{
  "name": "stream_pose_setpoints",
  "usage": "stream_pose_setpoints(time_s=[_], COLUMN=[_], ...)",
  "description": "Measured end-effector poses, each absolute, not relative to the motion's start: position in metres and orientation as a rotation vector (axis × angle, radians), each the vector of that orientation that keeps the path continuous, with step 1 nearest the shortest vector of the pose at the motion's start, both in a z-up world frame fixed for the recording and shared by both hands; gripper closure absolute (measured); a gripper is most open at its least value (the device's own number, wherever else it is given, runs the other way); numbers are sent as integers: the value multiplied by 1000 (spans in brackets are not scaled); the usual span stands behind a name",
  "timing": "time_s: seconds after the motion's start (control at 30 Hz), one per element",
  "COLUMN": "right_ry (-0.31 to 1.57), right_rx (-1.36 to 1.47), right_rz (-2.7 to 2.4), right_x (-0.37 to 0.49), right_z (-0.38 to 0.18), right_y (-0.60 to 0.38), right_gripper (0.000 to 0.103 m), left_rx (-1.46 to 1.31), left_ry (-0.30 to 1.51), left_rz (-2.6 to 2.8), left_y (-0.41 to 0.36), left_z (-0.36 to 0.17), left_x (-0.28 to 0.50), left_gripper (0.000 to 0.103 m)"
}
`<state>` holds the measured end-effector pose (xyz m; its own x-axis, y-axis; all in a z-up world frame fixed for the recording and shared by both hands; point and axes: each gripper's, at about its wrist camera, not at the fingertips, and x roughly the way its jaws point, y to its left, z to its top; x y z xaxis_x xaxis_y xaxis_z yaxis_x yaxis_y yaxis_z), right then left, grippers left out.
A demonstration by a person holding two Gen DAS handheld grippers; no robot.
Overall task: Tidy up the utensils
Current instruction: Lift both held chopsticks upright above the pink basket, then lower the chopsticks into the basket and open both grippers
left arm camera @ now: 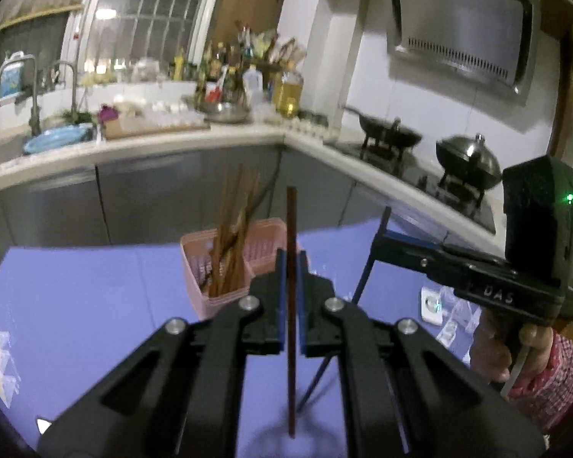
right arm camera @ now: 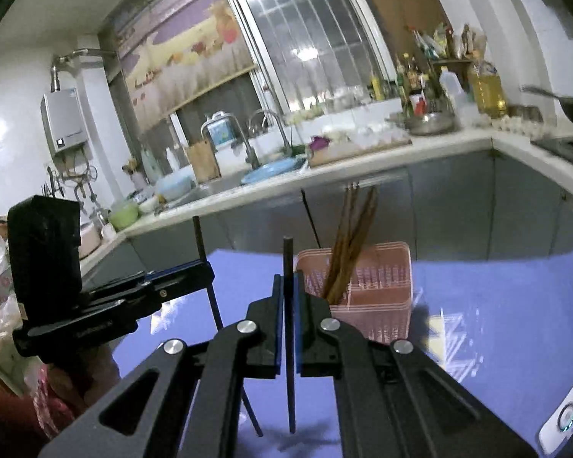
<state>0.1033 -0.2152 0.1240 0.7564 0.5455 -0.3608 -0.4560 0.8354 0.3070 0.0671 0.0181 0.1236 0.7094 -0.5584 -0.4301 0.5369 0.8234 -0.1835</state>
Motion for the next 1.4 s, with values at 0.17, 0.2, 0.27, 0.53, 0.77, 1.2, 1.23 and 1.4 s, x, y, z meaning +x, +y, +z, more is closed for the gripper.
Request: stream_pose_setpoints(time_s=[0.17,0.2,0.27,0.53,0.77,1.2,1.23,1.4], right_ry=[393,385,367,375,486,431,396,352], right_rx=[200,196,200,173,139,142,152,185], right_rz=[543,537,522,436,429,380,385,411], right_x=[134,139,158,220,246,207,195,147], right_z=[179,188,207,198,128,134,143,155], right_y=[-212,-213,-210,-196,-184,-184,-186,-199], right_gripper=[98,98,98,98,98,48,46,45], left_rx=[-69,-75,-74,-16,36,-60,-73,-141], left_ry=[415,398,369,344,433,467,454,433], left_rz=[-594,-591,-582,-498,-463,-390,-387,-374], left_y=[21,22,22,7,-9,15,19,39], left_z=[173,184,200,205,136,130,137,148], left_x=[93,100,111,167,206,185,179,130], left_gripper=[99,99,99,99,99,53,53,47])
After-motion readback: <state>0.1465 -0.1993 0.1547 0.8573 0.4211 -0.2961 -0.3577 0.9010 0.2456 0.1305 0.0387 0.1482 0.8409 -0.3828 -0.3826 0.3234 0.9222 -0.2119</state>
